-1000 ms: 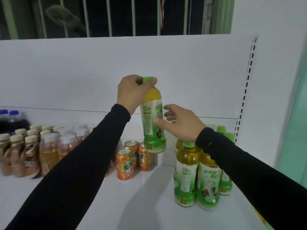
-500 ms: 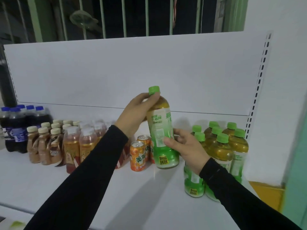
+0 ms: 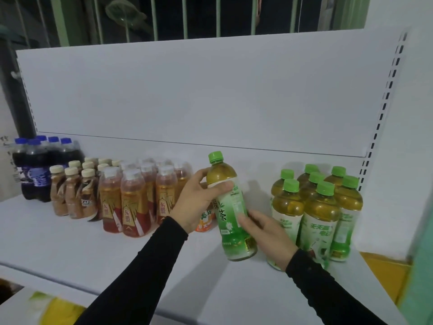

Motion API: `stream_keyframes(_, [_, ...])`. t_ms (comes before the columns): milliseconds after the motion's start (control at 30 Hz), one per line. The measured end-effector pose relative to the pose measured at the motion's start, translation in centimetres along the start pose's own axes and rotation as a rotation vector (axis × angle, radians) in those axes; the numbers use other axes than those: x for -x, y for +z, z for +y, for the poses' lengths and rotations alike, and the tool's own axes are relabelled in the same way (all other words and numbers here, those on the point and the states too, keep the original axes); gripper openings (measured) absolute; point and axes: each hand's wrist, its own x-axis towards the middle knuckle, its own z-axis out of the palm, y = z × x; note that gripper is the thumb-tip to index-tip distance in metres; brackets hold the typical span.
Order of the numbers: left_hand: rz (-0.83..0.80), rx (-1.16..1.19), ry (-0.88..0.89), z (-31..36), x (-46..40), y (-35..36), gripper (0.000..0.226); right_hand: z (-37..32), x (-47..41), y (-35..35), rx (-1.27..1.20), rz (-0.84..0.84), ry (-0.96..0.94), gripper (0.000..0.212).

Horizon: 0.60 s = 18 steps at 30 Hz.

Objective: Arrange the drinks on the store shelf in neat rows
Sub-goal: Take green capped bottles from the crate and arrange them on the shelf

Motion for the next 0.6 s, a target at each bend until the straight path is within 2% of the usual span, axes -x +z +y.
stream_keyframes(100, [0.087, -0.042, 0.02, 0.0, 0.0, 0.7, 0.054, 0.6, 0.3, 0.6, 0.173, 0.042, -0.062, 0.036])
stream_keyframes(233, [0.097, 0.007, 0.005, 0.2, 0.3, 1.6, 0.046, 1.1, 0.5, 0.8, -0.107, 0.102, -0.022, 0.042])
stream_keyframes(367, [0.004, 0.06, -0.025, 0.3, 0.6, 1.1, 0.063, 1.0, 1.1, 0.4, -0.327, -0.014, -0.004, 0.039])
stream_keyframes(467, [-0.064, 0.122, -0.078, 0.1, 1.0, 0.9, 0.062, 0.9, 1.2, 0.0, -0.511, -0.065, 0.088, 0.036])
stream_keyframes(600, [-0.034, 0.17, -0.109, -0.6, 1.3, 1.1, 0.052, 1.3, 1.3, -0.5, -0.506, -0.133, 0.156, 0.04])
